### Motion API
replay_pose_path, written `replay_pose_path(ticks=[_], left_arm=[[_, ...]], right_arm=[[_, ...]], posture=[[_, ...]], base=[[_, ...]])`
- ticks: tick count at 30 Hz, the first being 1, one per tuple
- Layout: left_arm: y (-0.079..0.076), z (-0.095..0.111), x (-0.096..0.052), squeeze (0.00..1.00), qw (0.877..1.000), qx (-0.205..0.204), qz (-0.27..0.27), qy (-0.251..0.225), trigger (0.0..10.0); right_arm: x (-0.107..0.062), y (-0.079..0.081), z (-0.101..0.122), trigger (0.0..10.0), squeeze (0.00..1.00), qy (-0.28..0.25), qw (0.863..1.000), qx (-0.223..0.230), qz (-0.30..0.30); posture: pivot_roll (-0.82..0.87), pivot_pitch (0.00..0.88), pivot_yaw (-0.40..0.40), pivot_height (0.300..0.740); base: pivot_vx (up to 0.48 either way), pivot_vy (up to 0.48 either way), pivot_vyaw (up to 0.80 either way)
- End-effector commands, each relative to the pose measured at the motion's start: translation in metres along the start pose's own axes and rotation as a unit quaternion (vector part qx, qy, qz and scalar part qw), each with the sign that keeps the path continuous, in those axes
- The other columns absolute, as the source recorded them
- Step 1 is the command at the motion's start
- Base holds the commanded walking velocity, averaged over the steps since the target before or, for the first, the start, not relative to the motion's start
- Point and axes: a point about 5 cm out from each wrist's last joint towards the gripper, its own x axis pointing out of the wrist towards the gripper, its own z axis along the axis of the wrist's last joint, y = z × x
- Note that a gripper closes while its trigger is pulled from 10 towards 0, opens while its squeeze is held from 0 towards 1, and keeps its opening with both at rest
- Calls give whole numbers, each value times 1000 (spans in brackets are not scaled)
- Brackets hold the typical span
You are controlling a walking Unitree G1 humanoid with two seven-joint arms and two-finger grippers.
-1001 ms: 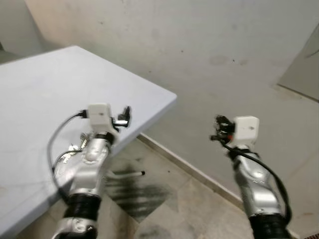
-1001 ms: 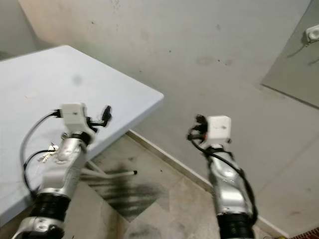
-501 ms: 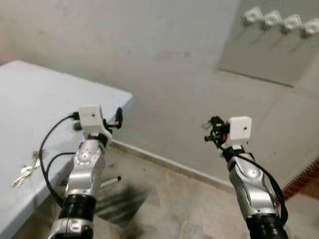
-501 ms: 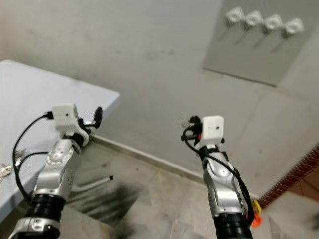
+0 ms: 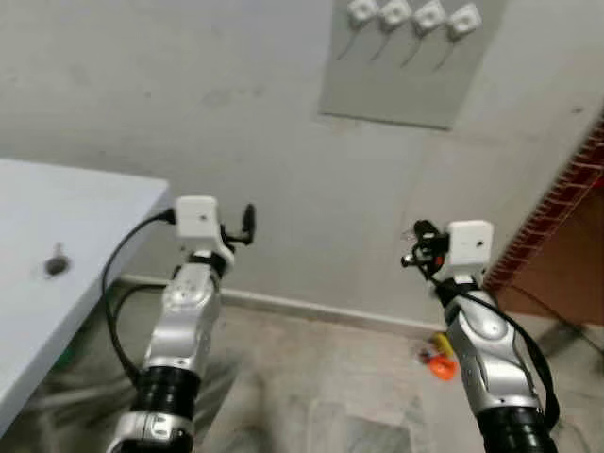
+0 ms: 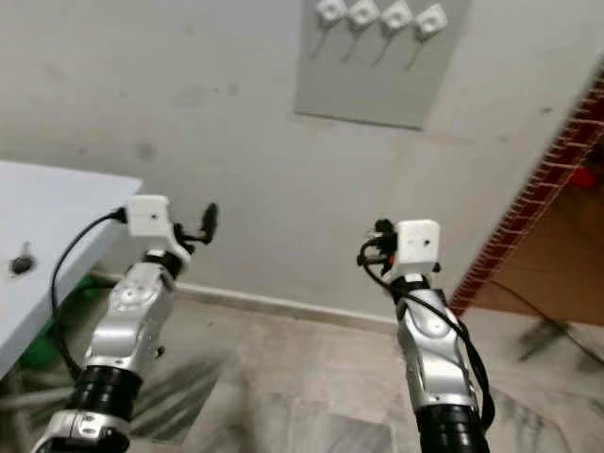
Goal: Hang keys on a hook
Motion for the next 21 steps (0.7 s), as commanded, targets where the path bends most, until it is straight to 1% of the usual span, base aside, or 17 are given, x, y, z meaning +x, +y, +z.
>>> replay_pose_path(ticks=[1,4,5,7,9,13,17,21], left_arm=[[4,2,0,0,1000,5,5,-3,10000],[4,2,0,0,1000,5,5,-3,10000],[4,1,0,0,1000,5,4,2,10000],[4,0,0,0,1000,5,3,4,10000],[4,0,0,0,1000,4,4,2,10000],[4,-2,-1,0,1000,0,5,10,10000],[6,-3,-1,0,1000,0,8,13,10000],[4,-4,-1,0,1000,0,5,14,10000]], right_arm=[[1,1,5,10000,0,-8,1000,-1,1],[1,1,5,10000,0,-7,1000,-2,0],[1,1,5,10000,0,-11,1000,4,-2],[1,1,6,10000,0,-17,1000,12,-3],[1,1,7,10000,0,-14,1000,3,-2],[1,-1,5,10000,0,-8,1000,5,-10],[-1,-2,3,10000,0,-7,1000,13,-18],[-2,-5,3,10000,0,-6,999,17,-28]], posture=[[63,0,-10,740],[63,0,-9,740],[63,0,-10,740],[63,0,-9,740],[61,0,-8,740],[62,0,-8,740],[56,0,-2,740],[46,0,9,740]], base=[[0,0,-706],[0,0,-708],[0,0,-444],[0,0,0],[0,0,0],[0,0,0],[0,0,0],[0,0,0]])
